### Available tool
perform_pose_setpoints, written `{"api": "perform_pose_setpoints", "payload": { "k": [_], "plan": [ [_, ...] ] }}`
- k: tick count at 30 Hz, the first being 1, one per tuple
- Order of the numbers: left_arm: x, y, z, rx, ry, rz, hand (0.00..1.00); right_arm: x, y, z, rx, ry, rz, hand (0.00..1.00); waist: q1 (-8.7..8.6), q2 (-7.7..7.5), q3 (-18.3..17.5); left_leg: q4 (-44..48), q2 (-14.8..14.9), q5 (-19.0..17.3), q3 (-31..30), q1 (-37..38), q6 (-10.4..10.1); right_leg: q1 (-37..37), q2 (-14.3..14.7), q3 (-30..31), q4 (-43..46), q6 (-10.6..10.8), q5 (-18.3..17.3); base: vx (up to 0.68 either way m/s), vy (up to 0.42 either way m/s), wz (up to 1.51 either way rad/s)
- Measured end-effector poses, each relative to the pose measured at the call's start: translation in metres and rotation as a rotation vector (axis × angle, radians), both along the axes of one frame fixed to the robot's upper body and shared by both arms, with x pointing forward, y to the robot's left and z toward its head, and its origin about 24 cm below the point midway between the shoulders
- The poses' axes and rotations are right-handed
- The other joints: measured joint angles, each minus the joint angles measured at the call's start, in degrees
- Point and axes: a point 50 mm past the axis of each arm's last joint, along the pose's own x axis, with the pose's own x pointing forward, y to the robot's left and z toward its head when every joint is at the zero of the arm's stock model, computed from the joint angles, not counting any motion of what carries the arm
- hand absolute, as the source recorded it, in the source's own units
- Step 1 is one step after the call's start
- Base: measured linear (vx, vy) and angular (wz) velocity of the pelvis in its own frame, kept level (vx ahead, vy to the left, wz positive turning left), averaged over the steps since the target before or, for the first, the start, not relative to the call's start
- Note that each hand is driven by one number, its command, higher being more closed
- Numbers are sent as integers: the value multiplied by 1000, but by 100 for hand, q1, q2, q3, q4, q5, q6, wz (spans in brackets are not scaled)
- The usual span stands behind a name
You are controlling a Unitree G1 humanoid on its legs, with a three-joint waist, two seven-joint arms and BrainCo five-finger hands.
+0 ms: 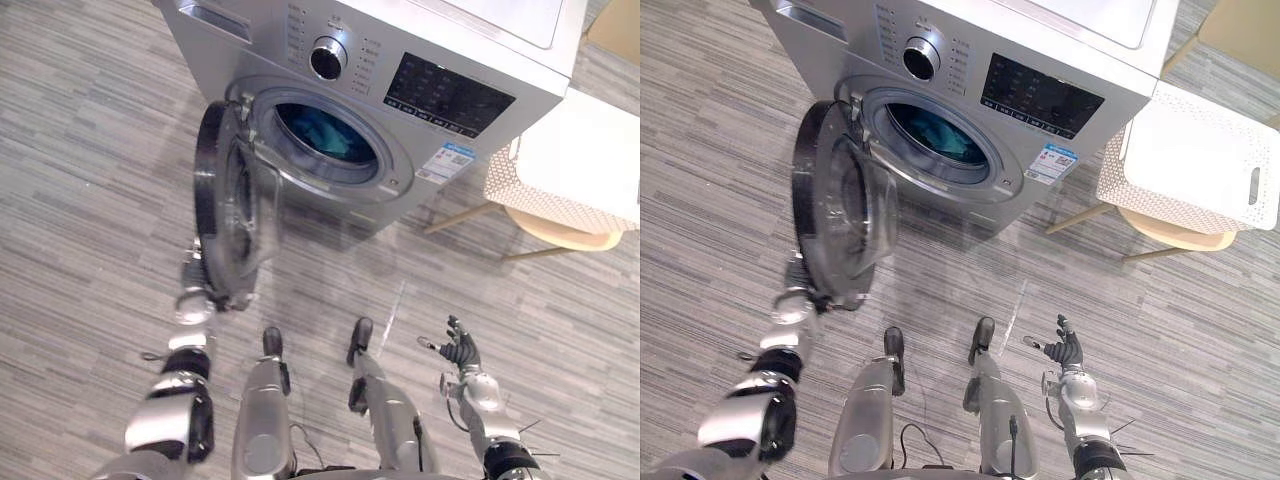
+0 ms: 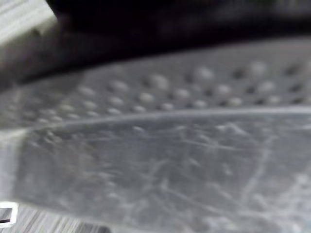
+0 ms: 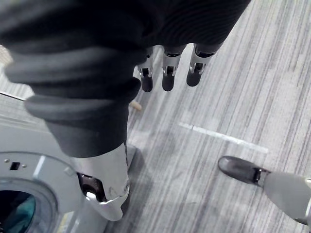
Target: Pick up the laundry basket with both hands and put the clothes into the washing machine.
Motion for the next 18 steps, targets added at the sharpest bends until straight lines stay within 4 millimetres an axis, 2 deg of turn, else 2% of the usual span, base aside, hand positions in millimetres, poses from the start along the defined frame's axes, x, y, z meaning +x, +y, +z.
{"api": "perform_pose_setpoints", "payload": {
  "k": [1,3,4,6,7,9,10,11,12,14,15,17,18],
  "plan": [
    [2,-8,4,3,-18,-28,0,1,0,1,-1,-2,1,0,-6,24,-2,-24,-17,6,15,30,6,3,-14,5,23,14,-10,-14,50,3],
    [16,-31,27,20,-101,-116,0,2,-2,3,-9,-10,4,0,-149,161,-4,-67,-87,21,26,60,30,-3,-74,23,79,32,-27,-32,51,4],
    [22,-35,36,25,-129,-129,0,3,-2,4,-10,-15,6,0,-165,164,-3,-97,-111,21,48,64,31,-32,-74,51,81,33,-26,-41,42,-10],
    [47,-34,81,21,-244,-114,0,8,-3,11,-21,-50,14,0,-311,164,-2,-220,-161,59,213,50,73,-176,-120,190,56,82,45,-46,37,-27],
    [53,-28,90,24,-260,-95,0,9,-4,13,-24,-61,15,0,-352,163,-2,-230,-162,59,274,50,73,-207,-122,254,44,81,72,-28,39,-35],
    [75,2,133,52,-322,6,0,14,-12,25,-56,-111,21,0,-478,152,3,-215,-170,57,495,-42,79,-366,-111,502,-127,85,269,-12,26,-51],
    [80,12,145,59,-336,40,0,15,-15,29,-66,-125,21,0,-492,145,7,-198,-168,57,568,-94,81,-442,-104,591,-165,95,329,-19,3,-57],
    [85,35,168,81,-364,104,0,20,-19,36,-79,-157,20,0,-577,138,12,-149,-158,55,664,-215,88,-562,-96,706,-262,114,438,-18,-8,-41],
    [85,48,176,97,-371,138,0,22,-20,38,-78,-170,15,0,-629,128,21,-129,-144,53,712,-266,91,-606,-81,771,-314,107,496,-20,-17,-44],
    [80,90,192,139,-370,252,0,24,-23,45,-67,-208,-11,0,-663,55,105,-15,-70,15,866,-363,123,-687,-45,953,-463,122,630,-14,-14,-39],
    [78,96,196,145,-374,269,0,25,-22,46,-67,-219,-12,0,-652,35,115,17,-38,0,897,-413,122,-738,-24,995,-464,136,655,-25,-25,-30],
    [76,109,224,164,-437,300,0,25,-20,56,-59,-281,-15,0,-586,-73,171,242,84,-64,942,-696,120,-947,46,1071,-464,153,703,-60,-52,-16],
    [76,110,231,167,-452,300,0,25,-19,59,-53,-299,-20,0,-577,-89,178,297,112,-76,943,-768,125,-992,61,1072,-464,148,713,-78,-57,-13]
  ]
}}
